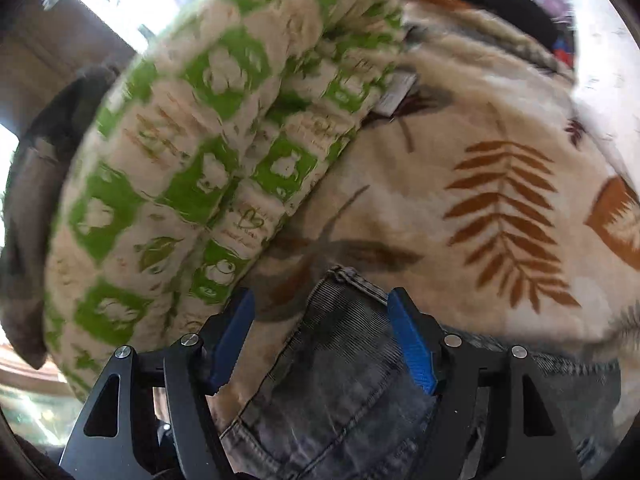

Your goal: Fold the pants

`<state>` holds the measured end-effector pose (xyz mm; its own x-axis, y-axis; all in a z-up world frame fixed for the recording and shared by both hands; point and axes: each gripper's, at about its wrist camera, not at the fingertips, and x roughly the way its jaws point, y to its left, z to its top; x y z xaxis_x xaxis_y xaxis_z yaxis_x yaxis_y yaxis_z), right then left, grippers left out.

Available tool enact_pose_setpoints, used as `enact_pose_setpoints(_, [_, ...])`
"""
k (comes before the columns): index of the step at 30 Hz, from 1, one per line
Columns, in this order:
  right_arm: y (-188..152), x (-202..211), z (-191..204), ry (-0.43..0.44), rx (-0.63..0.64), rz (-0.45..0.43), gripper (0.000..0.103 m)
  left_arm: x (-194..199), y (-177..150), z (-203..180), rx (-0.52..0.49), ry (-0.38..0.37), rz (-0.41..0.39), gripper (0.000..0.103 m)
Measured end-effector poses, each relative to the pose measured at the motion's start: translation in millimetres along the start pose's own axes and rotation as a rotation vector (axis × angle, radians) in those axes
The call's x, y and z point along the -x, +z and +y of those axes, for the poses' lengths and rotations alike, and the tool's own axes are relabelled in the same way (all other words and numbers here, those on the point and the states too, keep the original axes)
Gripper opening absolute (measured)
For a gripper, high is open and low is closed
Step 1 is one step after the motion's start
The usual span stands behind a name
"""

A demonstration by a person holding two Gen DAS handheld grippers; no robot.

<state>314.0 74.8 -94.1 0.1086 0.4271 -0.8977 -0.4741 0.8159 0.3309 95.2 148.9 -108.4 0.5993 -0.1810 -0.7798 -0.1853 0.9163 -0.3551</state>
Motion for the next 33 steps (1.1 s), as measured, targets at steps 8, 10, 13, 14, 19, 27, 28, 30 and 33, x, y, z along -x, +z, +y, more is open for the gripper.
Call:
enact_pose_setpoints(8, [-10.6, -49.0, -4.0, -0.235, 0.101, 0.078, 0.037, -1.6, 0.7, 2.2, -0.008, 0.000, 0.011, 0.094])
enact_pose_setpoints(10, [-12.6, -40.5, -9.6, -0.238, 0.069, 0.061, 0.016, -3.2, 2.3, 1.7, 0.002, -0.010, 0.012, 0.094])
enact_pose_setpoints(13, [-15.5, -25.3, -13.3, -0.226, 0.057, 0.022, 0.014, -2.1, 2.4, 4.5, 0.012, -0.017, 0.013, 0.094])
enact_pose_setpoints(14, [-17.0, -19.9, -14.4, -0.215, 0.047, 0.008, 0.014, -1.0, 3.0, 6.5, 0.014, -0.019, 0.012, 0.094])
enact_pose_setpoints(19, [-31.9, 6.7, -22.3, -0.157, -0.012, -0.083, 0.013, 6.0, 3.6, 17.8, 0.045, -0.039, 0.012, 0.094])
enact_pose_setpoints(27, [-61.3, 67.2, -14.4, -0.074, -0.072, -0.253, 0.012, 12.7, -3.5, 22.5, 0.042, -0.062, 0.012, 0.094])
enact_pose_setpoints(28, [-65.0, 76.8, -14.6, -0.066, -0.079, -0.275, 0.012, 13.8, -5.0, 20.6, 0.037, -0.067, 0.007, 0.094])
enact_pose_setpoints(30, [-77.1, 96.1, -14.1, -0.056, -0.097, -0.325, 0.012, 17.7, -6.7, 15.3, 0.014, -0.083, -0.009, 0.094])
enact_pose_setpoints(33, [-98.0, 120.9, -27.0, -0.025, -0.140, -0.383, 0.012, 24.4, -7.9, 0.0, -0.067, -0.088, -0.073, 0.094])
